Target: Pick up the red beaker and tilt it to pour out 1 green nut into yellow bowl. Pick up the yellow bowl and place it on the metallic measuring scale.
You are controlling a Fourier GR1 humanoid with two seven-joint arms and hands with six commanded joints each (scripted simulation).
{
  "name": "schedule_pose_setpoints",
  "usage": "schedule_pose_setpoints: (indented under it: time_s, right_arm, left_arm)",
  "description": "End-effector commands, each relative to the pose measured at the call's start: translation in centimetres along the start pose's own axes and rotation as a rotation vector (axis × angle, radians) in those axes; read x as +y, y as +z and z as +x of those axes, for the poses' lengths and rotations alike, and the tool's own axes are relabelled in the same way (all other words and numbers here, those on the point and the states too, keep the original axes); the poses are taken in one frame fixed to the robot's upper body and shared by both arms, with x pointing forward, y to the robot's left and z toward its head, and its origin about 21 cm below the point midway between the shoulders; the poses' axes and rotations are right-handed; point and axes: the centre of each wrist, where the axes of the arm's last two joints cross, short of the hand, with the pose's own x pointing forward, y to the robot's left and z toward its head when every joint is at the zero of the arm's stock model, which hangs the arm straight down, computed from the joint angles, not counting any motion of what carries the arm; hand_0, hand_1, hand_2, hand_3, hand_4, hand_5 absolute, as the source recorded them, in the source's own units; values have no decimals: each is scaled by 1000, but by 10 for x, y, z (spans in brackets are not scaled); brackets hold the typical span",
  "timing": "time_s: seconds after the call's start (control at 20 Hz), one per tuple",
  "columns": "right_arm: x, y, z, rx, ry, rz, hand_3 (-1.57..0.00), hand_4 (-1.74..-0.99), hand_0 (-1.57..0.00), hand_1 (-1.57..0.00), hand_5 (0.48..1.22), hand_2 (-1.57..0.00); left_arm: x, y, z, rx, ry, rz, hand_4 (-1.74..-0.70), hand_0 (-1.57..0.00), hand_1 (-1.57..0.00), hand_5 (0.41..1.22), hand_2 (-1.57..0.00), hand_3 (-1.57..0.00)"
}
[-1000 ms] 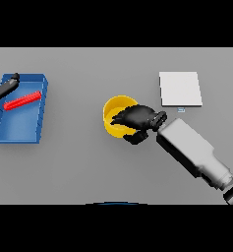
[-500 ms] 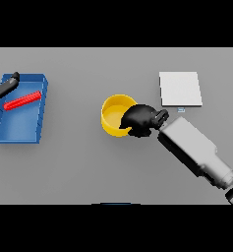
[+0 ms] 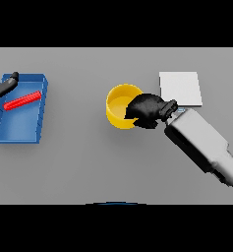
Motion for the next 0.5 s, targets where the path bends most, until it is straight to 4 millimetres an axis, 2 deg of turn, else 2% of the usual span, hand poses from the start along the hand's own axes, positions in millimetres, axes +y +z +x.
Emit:
schedule_pose_setpoints:
  time_s: [0.0,0.05,0.25,0.3,0.45]
  right_arm:
    - [-2,5,-1,13,3,-3,-1204,-1736,-1558,-1558,1218,-1451]
    - [-2,10,-2,35,11,-15,-1215,-1737,-1561,-1560,1219,-1433]
    - [1,31,-11,64,20,-31,-1179,-1739,-1567,-1567,1219,-1507]
    - [-2,35,-14,85,5,-48,-1179,-1740,-1520,-1567,1219,-1520]
    - [-12,49,-34,154,9,-86,-1183,-1740,-1545,-1569,1220,-1487]
  left_arm:
    - [3,-1,0,11,1,5,-780,1,1,702,1,1]
    - [-1,-2,5,7,9,2,-782,1,1,702,1,1]
    - [1,-3,2,5,18,-1,-799,1,1,704,1,1]
    - [5,-4,5,5,20,4,-800,1,1,704,1,1]
    - [6,-2,5,22,41,-8,-820,1,1,717,1,1]
